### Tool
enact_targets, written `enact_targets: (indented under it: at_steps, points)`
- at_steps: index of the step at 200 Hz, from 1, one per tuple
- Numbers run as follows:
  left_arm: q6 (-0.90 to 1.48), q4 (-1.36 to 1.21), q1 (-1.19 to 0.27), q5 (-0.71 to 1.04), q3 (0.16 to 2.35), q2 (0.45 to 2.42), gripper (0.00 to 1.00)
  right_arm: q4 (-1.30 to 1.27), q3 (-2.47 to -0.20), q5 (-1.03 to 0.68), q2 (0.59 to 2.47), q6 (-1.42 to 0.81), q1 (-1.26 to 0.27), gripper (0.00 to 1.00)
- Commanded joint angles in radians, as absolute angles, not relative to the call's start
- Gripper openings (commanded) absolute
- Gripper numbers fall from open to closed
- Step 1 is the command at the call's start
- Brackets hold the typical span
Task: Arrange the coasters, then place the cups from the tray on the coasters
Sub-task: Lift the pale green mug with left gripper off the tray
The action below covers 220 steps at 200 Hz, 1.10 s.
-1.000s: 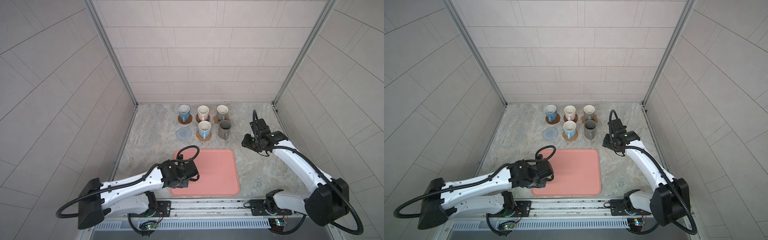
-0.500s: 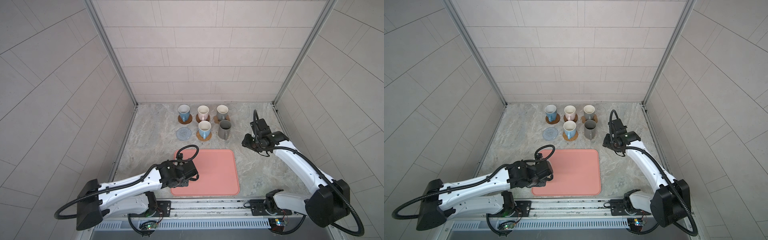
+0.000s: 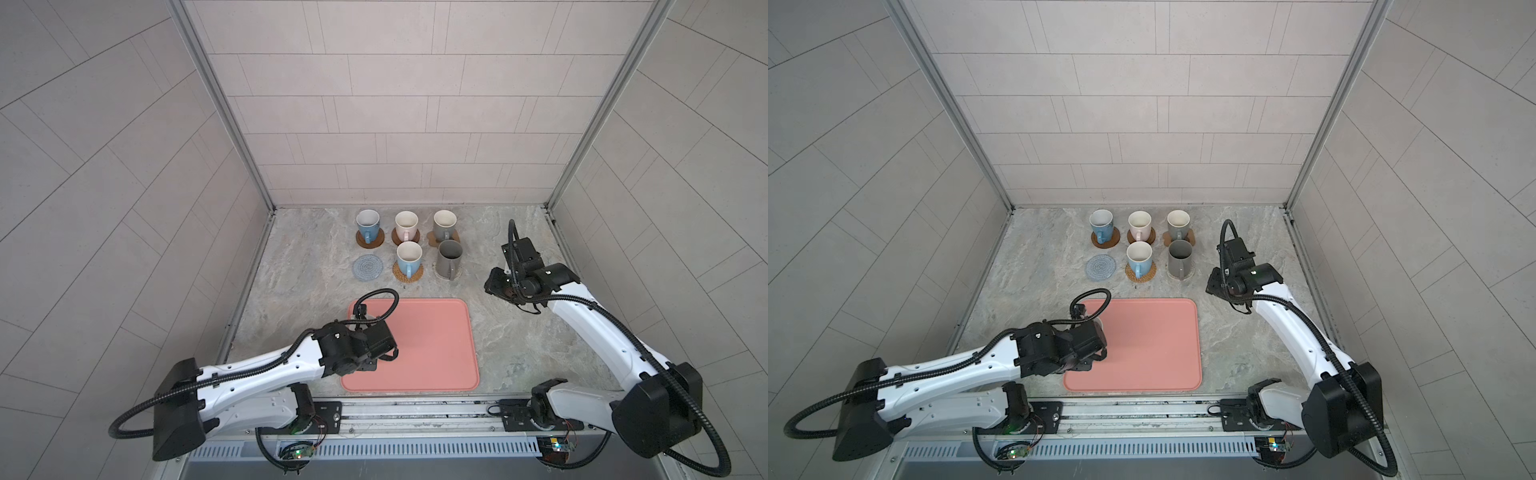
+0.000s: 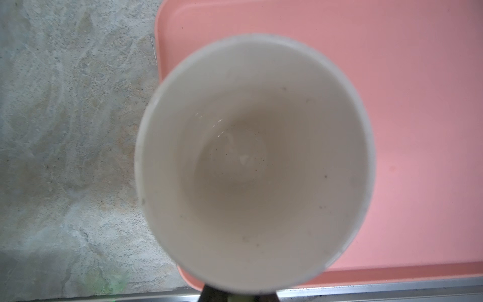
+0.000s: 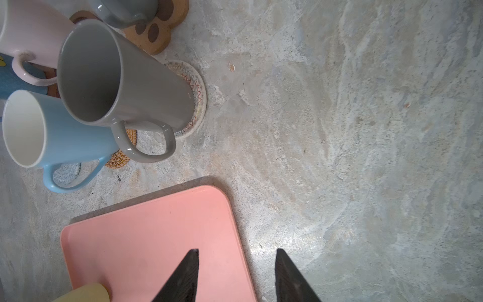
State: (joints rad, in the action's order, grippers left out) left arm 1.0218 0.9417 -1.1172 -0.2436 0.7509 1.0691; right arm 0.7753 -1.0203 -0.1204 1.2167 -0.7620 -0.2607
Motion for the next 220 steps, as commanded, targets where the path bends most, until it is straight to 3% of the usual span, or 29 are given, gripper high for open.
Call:
enact_targets:
  at_steps: [1,128,220]
  points:
    - [1.007,0.925,-1.112,-0.331,0.79,1.045,0.08,0.807,-1.014,-0.093,1.192,-0.771,-0.261,0.5]
    - [0.973,0.875,-1.105,-0.445,0.817,1.02,0.08,0.81,-1.014,-0.087,1.189,-0.771,-0.261,0.5]
    - [0.843,0.777,-0.946,-0.406,0.865,1.068,0.07,0.816,-1.008,-0.081,1.181,-0.771,-0.261,0.5]
